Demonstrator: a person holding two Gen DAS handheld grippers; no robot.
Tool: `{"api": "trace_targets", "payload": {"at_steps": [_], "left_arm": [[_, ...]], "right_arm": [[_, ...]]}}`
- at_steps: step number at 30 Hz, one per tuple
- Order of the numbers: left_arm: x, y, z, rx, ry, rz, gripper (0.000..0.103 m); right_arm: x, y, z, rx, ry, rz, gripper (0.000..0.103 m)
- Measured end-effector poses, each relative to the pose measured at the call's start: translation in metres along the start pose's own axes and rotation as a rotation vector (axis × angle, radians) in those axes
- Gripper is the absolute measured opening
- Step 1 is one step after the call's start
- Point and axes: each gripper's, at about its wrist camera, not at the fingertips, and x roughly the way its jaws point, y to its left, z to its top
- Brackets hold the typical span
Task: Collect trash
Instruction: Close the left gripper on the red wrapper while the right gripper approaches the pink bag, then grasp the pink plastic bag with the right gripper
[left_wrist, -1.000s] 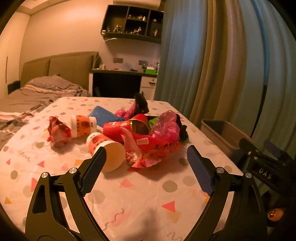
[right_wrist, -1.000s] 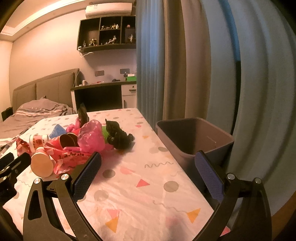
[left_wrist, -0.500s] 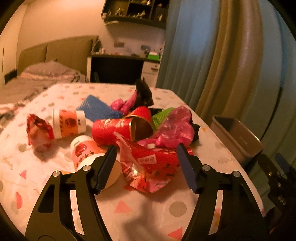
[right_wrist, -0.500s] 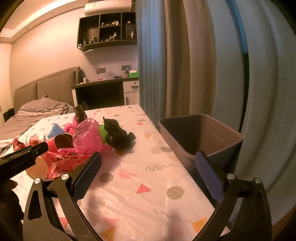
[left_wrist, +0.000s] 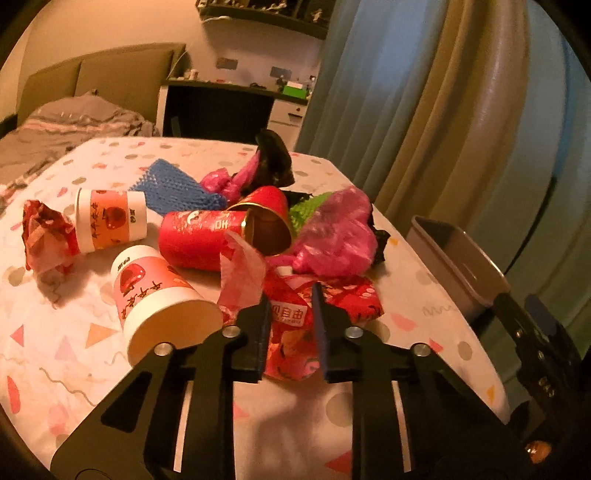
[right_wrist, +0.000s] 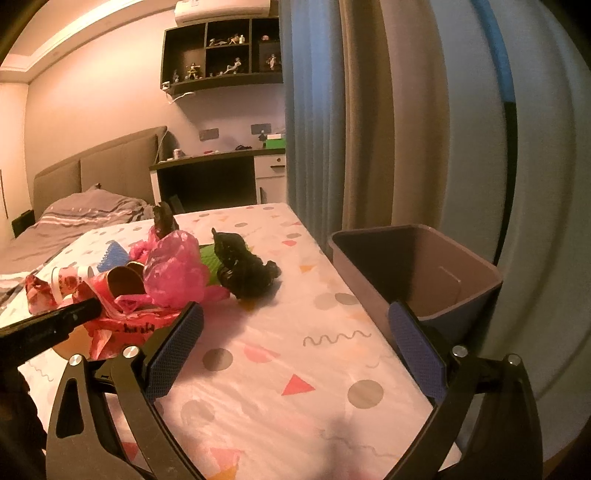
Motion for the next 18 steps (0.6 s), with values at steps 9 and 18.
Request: {"api": "trace_targets", "payload": {"at_steps": [9,18], "left_arm": [[-0.044,-0.006,-0.007,0.041,-0.085,-0.021,0.004],[-0.100,0.026,0.005,-0.036,-0.228,0.036,0.004]], "right_arm": [[0.003,0.012,0.000,-0.009,0.022,0.039,0.082],[0.021,0.039,0.001,-0.035,0.069,0.147,0.076]]}}
